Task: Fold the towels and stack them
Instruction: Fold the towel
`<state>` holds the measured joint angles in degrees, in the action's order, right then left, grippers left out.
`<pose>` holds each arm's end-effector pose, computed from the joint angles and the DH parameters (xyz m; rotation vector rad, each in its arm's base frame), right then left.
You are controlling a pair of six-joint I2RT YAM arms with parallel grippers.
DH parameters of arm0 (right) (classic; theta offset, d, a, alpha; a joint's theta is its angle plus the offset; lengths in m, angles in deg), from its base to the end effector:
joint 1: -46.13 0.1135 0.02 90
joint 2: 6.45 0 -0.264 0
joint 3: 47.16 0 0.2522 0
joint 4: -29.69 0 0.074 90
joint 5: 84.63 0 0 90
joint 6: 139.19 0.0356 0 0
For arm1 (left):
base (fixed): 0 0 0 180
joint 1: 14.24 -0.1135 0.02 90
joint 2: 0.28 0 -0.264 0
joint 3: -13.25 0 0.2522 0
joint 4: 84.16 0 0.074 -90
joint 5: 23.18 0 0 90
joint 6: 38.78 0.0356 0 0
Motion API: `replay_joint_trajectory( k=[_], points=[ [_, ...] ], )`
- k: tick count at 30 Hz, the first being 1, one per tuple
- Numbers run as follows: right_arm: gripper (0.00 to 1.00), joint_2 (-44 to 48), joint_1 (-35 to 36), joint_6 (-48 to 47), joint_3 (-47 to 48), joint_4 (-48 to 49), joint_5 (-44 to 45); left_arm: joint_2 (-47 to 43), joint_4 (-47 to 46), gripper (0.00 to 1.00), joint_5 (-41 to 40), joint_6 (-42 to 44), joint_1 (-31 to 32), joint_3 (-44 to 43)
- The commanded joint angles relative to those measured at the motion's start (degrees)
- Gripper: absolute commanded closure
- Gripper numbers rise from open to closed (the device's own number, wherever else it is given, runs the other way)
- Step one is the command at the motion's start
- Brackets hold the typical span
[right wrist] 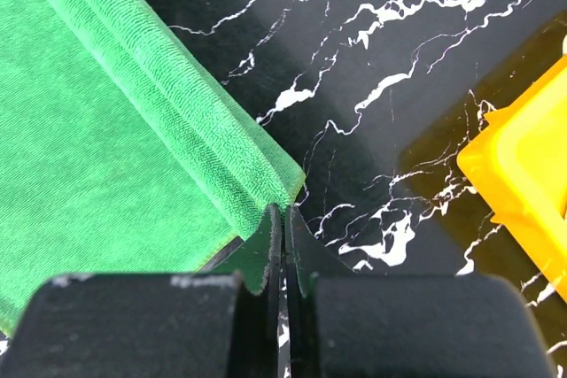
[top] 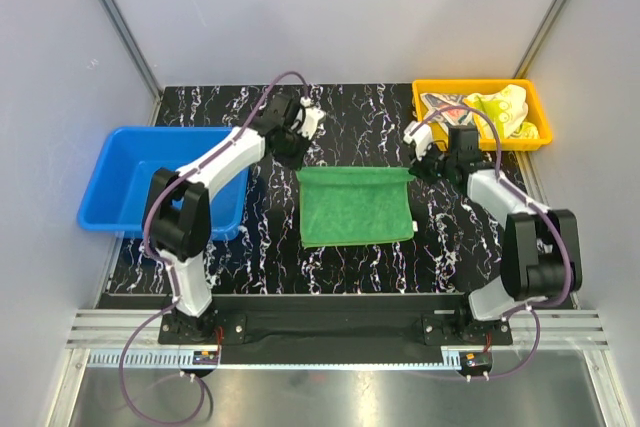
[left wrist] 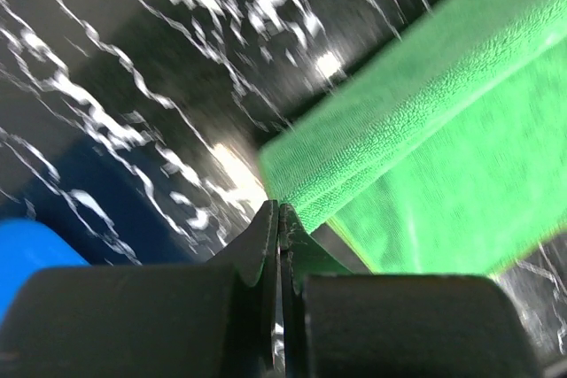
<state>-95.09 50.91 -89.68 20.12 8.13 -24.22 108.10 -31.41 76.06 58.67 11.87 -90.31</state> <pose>0.3229 0.0446 0.2141 -1.0814 1.9351 0.2595 0.3684 -0.1869 0.2507 0.8059 2.4619 -0.3286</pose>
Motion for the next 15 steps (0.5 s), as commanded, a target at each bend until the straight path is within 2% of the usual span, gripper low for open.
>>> replay_joint_trajectory(
  k=[1, 15],
  points=[
    [1.00, 5.8, 0.2, -1.8, -3.1, 4.2, 1.5, -7.3, -2.8, 1.00, -3.5, -1.1, 1.0, 3.6],
    [1.00, 22.0, 5.0, 3.6, -15.6, 0.7, 6.4, -18.9, -3.0, 1.00, -6.1, -4.6, 8.0, 18.6]
  ],
)
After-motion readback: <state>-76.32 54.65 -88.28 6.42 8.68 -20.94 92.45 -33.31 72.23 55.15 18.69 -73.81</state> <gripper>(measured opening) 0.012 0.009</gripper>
